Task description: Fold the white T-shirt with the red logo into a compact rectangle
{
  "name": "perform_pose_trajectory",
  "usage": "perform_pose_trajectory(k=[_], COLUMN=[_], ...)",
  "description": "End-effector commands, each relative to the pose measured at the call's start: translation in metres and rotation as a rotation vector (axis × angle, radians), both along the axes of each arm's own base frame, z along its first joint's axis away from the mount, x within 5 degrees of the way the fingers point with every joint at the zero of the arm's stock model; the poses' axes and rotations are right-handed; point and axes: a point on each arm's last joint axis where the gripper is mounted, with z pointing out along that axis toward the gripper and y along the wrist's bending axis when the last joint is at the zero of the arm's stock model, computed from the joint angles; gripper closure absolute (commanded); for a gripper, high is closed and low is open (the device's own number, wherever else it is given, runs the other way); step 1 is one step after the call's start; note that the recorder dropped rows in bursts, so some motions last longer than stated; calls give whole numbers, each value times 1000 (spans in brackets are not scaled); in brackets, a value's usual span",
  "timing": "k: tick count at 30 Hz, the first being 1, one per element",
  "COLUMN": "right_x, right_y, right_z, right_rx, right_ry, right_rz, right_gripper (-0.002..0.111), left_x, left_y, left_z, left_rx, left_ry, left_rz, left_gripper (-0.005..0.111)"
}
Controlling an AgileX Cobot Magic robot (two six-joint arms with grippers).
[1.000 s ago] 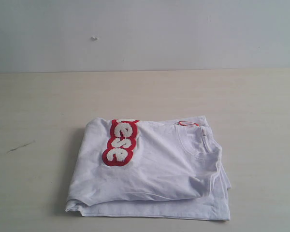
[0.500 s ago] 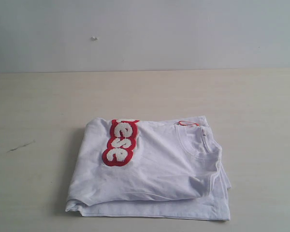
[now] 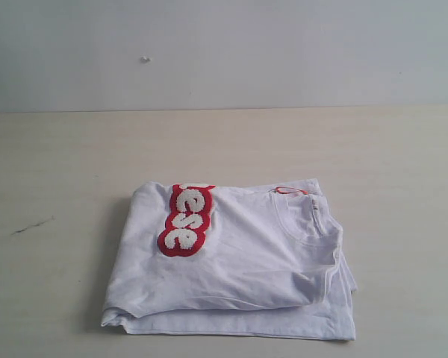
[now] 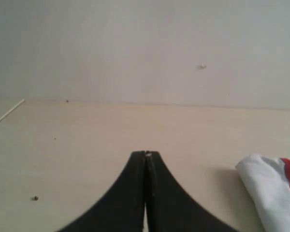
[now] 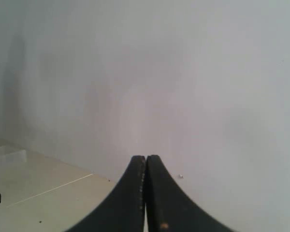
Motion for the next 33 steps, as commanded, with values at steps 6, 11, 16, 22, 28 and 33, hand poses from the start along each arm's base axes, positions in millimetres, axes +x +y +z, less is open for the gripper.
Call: perform_pose_trajectory(k=[6,11,16,22,28,33], right_x=[0,0,0,0,0,0], right_y=[0,0,0,0,0,0], right_z=[-1,-1,-1,-1,-1,-1], right_rx=[-1,-1,0,-1,0,0], right_ry=[1,1,2,1,2,2], right_rz=[1,1,1,1,1,1], right_gripper=[108,108,108,108,108,108], left_x=[-3,-3,-3,-3,-3,-3], left_y=[-1,-1,-1,-1,-1,-1], left_z=[-15,-15,-15,-16,-16,-16], left_rx=[3,-13,-63,-88,-86,-83], left_ry=[152,159,164,171,177,177], left_rz=[-11,-11,-3,2,1,2], left_gripper=[107,107,107,107,107,107])
